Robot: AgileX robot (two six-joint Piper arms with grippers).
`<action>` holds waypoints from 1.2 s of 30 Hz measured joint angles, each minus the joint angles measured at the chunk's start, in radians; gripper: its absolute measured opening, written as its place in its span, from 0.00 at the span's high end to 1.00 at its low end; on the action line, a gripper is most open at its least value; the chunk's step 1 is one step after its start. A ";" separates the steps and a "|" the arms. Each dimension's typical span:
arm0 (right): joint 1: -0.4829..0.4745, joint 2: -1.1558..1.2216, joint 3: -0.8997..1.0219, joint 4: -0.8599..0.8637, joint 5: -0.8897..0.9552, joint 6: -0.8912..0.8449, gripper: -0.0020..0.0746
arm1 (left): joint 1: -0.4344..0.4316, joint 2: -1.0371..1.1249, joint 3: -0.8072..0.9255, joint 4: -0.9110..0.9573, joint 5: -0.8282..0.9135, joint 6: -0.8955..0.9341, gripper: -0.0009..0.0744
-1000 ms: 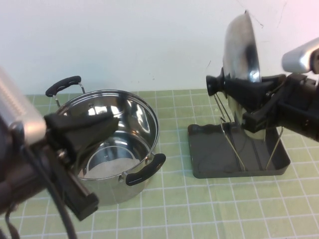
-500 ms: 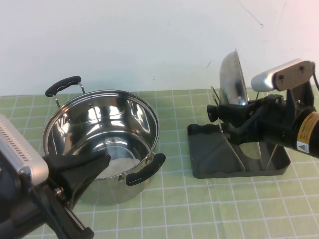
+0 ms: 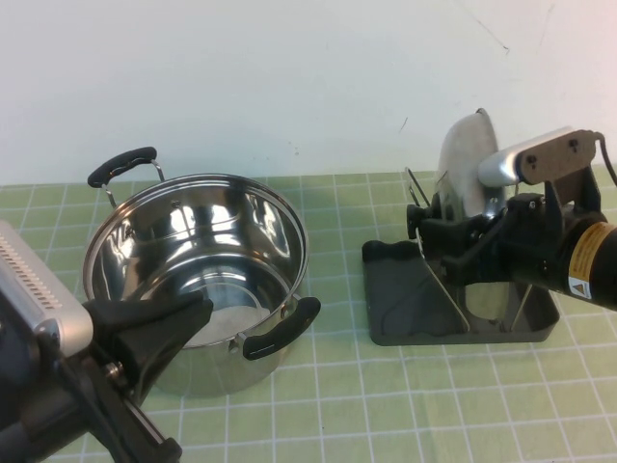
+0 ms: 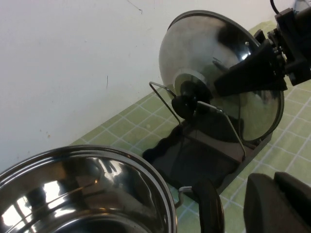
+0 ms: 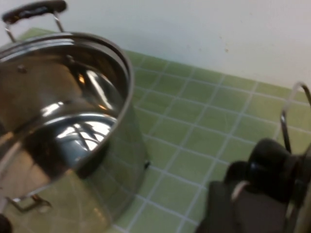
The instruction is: Put pot lid on rack
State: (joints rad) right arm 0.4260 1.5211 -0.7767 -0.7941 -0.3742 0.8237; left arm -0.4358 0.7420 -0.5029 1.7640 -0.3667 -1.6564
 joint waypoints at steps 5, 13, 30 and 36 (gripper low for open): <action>0.000 -0.002 0.000 0.000 0.079 0.000 0.24 | 0.000 0.000 0.002 0.000 -0.011 -0.006 0.99; 0.000 -0.105 0.000 0.000 0.158 -0.022 0.18 | 0.000 0.000 0.002 0.000 -0.015 -0.008 0.99; 0.000 -0.521 0.000 -0.235 0.357 -0.050 0.48 | 0.000 0.000 0.002 -0.056 0.543 0.115 0.99; 0.000 -0.695 0.000 -0.349 0.514 -0.077 0.91 | 0.000 0.000 -0.003 -0.435 0.997 0.461 0.99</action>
State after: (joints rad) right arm 0.4260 0.8261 -0.7767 -1.1434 0.1400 0.7463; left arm -0.4358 0.7420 -0.5054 1.3292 0.6302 -1.1952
